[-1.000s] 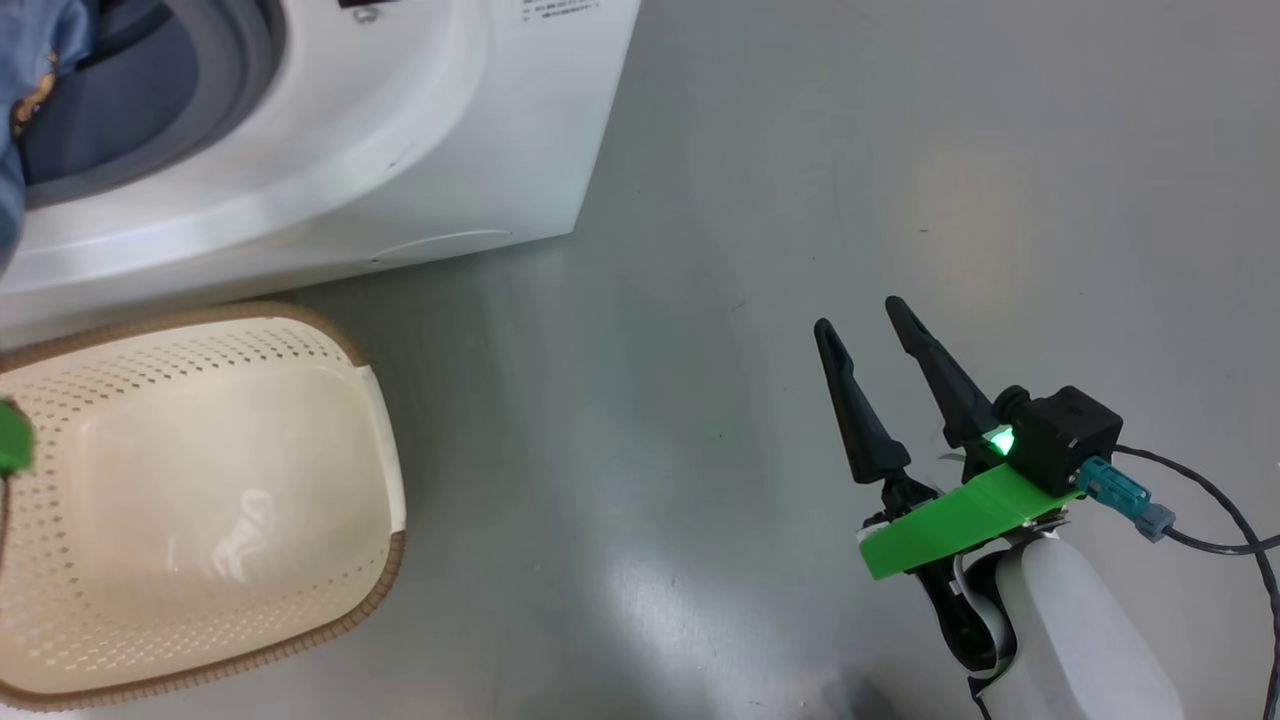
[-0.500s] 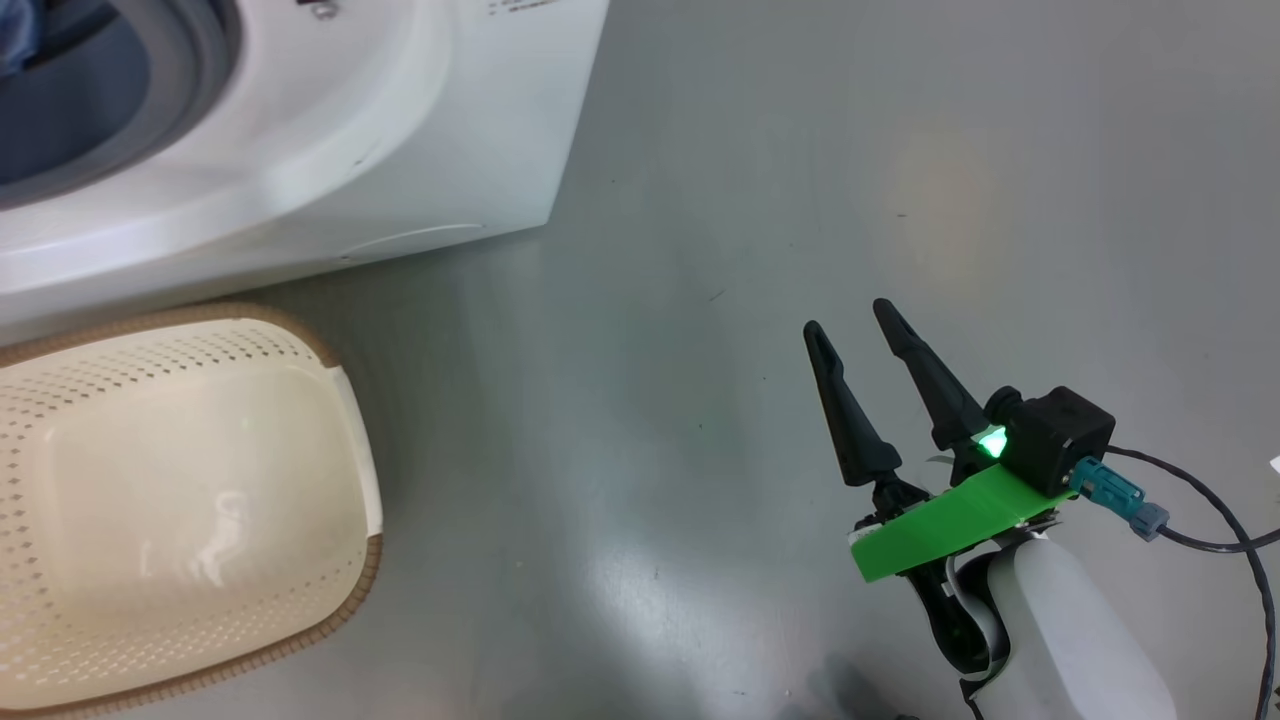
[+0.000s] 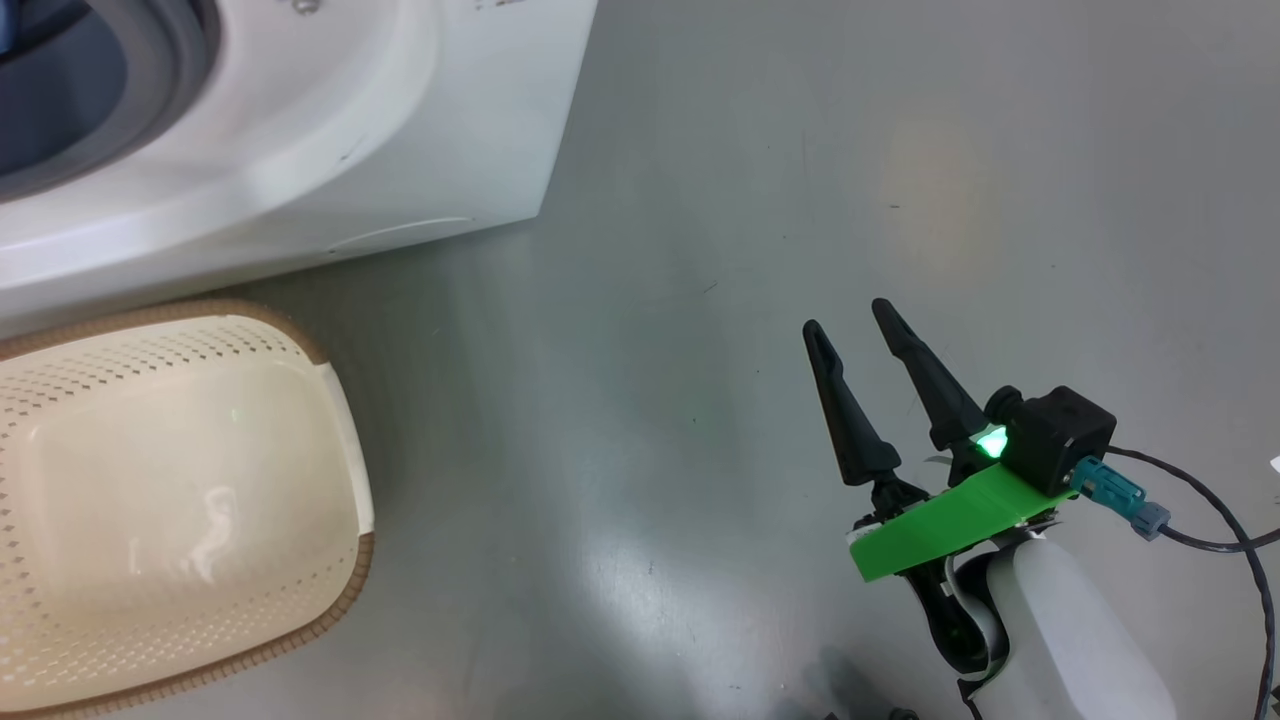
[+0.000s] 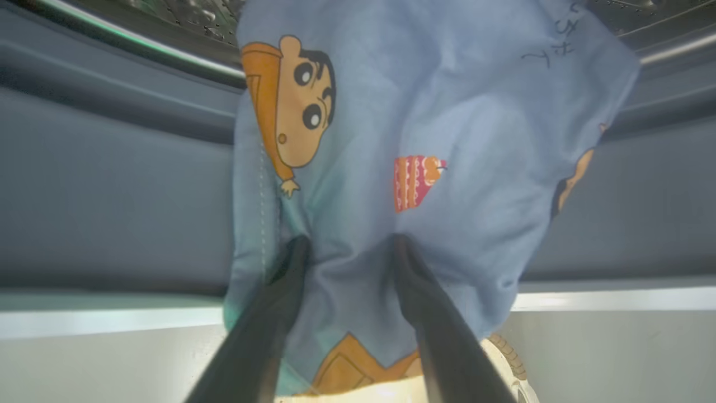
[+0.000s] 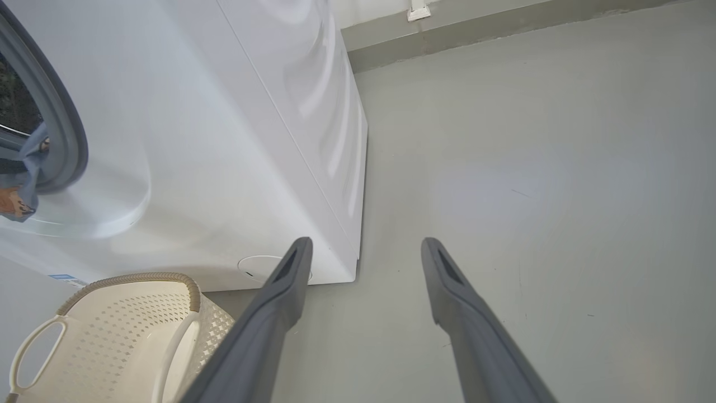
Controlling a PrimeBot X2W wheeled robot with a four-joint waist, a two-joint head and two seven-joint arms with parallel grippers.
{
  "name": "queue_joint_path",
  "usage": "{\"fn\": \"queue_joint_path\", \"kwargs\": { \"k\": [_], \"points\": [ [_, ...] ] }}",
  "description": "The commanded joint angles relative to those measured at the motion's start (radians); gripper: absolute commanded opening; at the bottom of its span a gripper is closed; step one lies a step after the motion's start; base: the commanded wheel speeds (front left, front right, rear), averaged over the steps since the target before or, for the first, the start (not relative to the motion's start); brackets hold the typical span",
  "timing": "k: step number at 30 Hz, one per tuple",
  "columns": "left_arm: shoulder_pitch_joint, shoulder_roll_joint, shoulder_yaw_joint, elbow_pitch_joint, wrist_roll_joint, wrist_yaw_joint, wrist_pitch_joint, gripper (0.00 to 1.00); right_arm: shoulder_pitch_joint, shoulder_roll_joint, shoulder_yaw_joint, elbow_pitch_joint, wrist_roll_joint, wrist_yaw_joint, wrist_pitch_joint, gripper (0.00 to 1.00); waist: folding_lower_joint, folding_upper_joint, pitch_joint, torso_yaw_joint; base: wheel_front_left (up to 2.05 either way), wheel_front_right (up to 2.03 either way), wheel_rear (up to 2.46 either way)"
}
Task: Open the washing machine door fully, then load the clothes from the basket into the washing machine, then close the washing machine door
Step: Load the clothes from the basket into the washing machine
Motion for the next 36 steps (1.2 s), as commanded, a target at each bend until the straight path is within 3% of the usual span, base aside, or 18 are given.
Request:
{"fn": "queue_joint_path", "kwargs": {
  "k": [1, 2, 3, 9, 10, 24, 36],
  "points": [
    [0.016, 0.047, 0.020, -0.001, -0.004, 0.007, 0.026, 0.53, 0.007, 0.007, 0.023, -0.019, 0.010, 0.002, -0.005, 1.00, 0.0000, 0.0000, 0.001, 0.000, 0.00, 0.00, 0.00],
    [0.011, 0.047, 0.019, -0.002, -0.006, 0.007, 0.030, 0.34, 0.006, 0.007, 0.024, -0.019, 0.010, 0.002, -0.005, 1.00, 0.0000, 0.0000, 0.001, 0.000, 0.00, 0.00, 0.00],
    [0.005, 0.046, 0.018, -0.005, -0.009, 0.008, 0.030, 0.00, 0.005, 0.007, 0.025, -0.019, 0.011, 0.002, -0.005, 1.00, 0.0000, 0.0000, 0.001, 0.000, 0.00, 0.00, 0.00],
    [-0.034, 0.030, 0.022, -0.039, -0.049, -0.008, -0.009, 0.00, 0.004, 0.007, 0.028, -0.018, 0.017, 0.002, -0.005, 1.00, 0.0000, 0.0000, -0.001, -0.005, 0.00, 0.00, 0.00],
    [-0.051, 0.031, 0.023, -0.046, -0.066, -0.030, -0.037, 0.00, 0.005, 0.007, 0.028, -0.017, 0.020, 0.002, -0.005, 1.00, 0.0000, 0.0000, -0.004, -0.007, 0.00, 0.00, 0.00],
    [-0.181, 0.027, 0.002, -0.035, -0.130, -0.119, -0.191, 0.00, 0.003, 0.007, 0.040, -0.020, 0.039, 0.002, -0.005, 1.00, 0.0000, 0.0000, -0.003, -0.020, 0.00, 0.00, 0.00],
    [-0.272, 0.043, -0.039, 0.062, -0.197, -0.203, -0.420, 0.00, -0.002, 0.007, 0.039, -0.027, 0.041, 0.002, -0.005, 1.00, 0.0000, 0.0000, 0.042, -0.035, 0.00, 0.00, 0.00]
  ]
}}
